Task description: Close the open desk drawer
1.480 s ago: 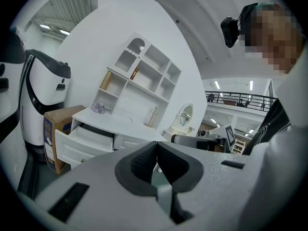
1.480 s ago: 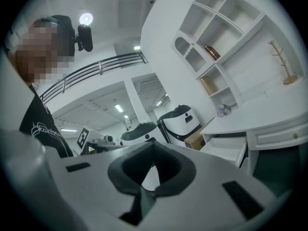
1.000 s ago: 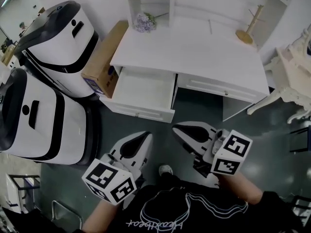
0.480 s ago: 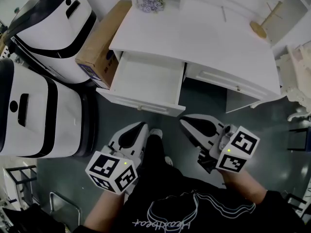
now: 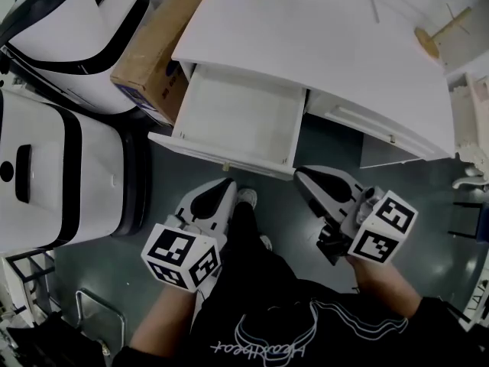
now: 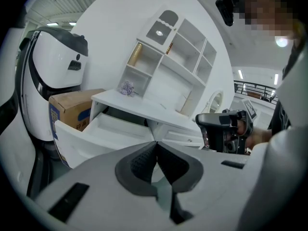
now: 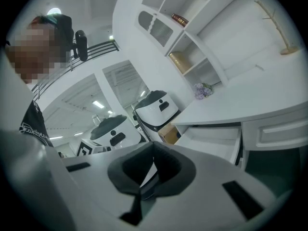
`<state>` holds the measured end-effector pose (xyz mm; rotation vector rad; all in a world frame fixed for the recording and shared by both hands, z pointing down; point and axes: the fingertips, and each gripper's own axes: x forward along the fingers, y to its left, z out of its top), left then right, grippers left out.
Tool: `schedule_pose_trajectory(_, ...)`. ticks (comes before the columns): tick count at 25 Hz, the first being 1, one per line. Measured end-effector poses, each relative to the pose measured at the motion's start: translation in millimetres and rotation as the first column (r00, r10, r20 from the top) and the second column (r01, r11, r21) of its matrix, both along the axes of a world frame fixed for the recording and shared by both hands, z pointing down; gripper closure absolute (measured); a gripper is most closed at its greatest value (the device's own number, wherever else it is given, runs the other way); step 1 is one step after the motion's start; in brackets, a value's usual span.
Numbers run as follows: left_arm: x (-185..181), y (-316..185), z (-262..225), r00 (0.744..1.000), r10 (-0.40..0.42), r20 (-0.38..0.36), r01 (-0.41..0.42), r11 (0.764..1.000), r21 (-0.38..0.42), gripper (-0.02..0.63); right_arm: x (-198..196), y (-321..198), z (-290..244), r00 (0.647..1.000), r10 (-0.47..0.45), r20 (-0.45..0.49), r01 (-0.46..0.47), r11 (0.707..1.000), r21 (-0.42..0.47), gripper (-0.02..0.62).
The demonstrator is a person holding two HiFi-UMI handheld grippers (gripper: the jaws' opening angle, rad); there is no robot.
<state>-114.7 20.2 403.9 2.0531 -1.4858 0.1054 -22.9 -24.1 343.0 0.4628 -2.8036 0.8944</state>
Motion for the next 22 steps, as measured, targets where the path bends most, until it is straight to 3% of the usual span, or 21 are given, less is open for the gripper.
schedule_pose_trajectory(12,-20.9,-21.1,66.3,1.000,-0.016,-0.002,0.015,0.992,-0.128,0.601,-5.0,-26.2,36.9,0.999,0.043,-0.016,-0.044,0.995,-0.091,0.589)
schedule_pose_trajectory(22,-31.3,-31.1,90.4,0.999,-0.042,0.016,0.044,0.987,-0.152,0.601,8.8,-22.2,60.6,0.996,0.075,-0.053,-0.082,0.988,-0.129,0.589)
